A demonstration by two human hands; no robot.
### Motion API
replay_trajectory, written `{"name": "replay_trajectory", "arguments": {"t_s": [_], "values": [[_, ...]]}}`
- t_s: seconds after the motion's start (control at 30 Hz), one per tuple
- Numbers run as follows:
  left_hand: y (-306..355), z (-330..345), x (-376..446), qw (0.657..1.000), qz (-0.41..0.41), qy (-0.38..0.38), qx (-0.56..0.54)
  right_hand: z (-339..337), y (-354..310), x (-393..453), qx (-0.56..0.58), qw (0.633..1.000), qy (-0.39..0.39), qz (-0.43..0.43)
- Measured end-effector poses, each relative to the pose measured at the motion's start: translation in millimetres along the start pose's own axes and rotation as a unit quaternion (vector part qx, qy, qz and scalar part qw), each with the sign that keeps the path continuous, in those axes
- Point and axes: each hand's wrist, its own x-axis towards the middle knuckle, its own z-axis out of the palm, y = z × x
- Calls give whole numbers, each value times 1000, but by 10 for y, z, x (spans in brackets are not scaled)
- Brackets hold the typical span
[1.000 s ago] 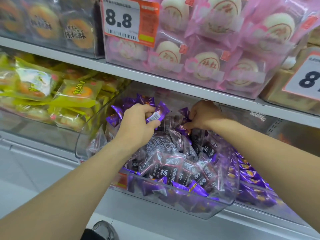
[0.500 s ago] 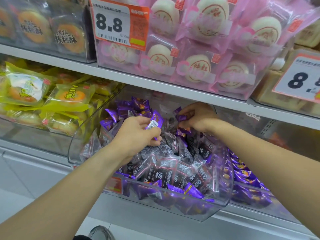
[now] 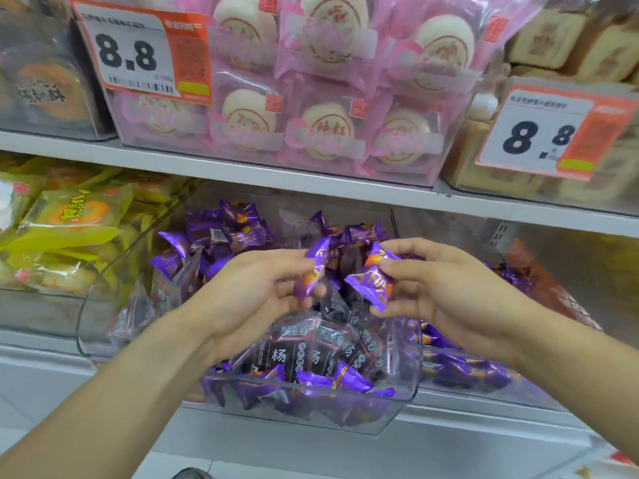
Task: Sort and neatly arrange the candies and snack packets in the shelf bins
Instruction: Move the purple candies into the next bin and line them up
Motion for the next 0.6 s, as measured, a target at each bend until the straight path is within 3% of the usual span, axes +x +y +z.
{"name": "replay_trajectory", "arguments": {"t_s": [0.17,0.3,0.47,0.6], "values": [[-61,255,-38,998,16,-6,53,-281,120,-231,76,997,2,-14],[-71,440,-35,996,33,-13,83,-408,128,-274,80,996,14,-40],[-94,564,-17,988,63,-30,139,-494,99,-345,62,997,-33,-41],[-78,664,-8,991,64,-10,113,-567,115,-349,60,997,-44,-36]]}}
